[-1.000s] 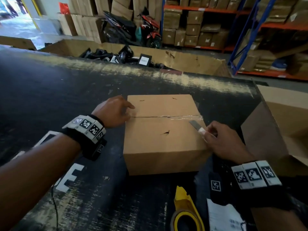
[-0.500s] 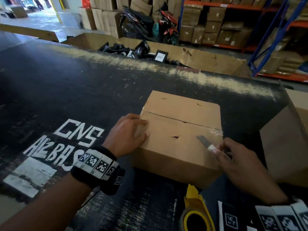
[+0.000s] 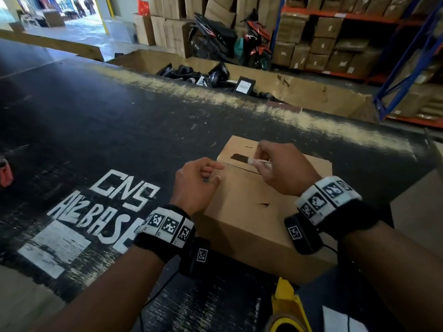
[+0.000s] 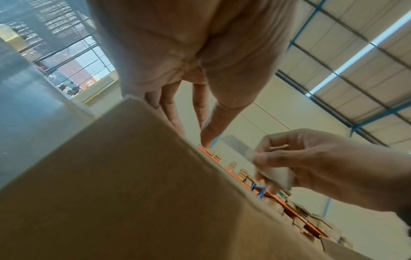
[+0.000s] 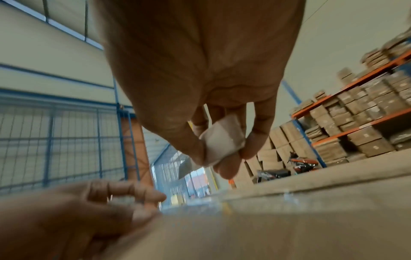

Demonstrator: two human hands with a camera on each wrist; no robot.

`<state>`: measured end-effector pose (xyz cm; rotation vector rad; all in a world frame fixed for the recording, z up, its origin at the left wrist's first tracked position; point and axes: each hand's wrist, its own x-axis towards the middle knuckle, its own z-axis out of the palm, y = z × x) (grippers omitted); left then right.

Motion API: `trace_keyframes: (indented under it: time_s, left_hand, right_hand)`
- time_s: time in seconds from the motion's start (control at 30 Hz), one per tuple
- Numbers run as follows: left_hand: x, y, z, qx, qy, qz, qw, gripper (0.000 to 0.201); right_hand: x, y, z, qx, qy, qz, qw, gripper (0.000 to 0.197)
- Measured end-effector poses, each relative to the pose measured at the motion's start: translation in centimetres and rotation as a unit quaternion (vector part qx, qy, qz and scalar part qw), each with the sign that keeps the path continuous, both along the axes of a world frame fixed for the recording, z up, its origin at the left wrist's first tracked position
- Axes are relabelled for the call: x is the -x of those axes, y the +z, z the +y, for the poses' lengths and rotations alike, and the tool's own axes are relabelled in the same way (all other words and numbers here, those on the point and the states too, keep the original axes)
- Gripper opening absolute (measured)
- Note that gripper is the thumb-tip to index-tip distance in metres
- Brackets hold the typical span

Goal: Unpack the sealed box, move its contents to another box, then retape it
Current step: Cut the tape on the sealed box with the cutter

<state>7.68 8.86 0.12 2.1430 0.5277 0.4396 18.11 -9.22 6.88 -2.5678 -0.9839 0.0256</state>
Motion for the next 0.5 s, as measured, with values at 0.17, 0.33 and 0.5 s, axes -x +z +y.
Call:
trace_keyframes:
  time_s: [0.17, 0.33, 0.5]
  left_hand:
    - [-0.6, 0.1, 0.4, 0.022, 0.014, 0.017, 1.0, 0.021]
    - [-0.8, 0.1, 0.7, 0.017, 0.012, 0.03, 0.999, 0.028]
    - [-0.7, -0.1, 0.6, 0.017, 0.012, 0.015, 1.0, 0.028]
  right_hand:
    - [-1.4, -0.9, 2.6, 0.065, 0.031, -0.033, 0.997, 0.006]
    - [-2.3, -1.0, 3.4, 0.107, 0.045, -0.036, 0.993, 0.005]
    - [-2.8, -0.9, 3.6, 0.11, 0.059, -0.033, 0.992, 0.006]
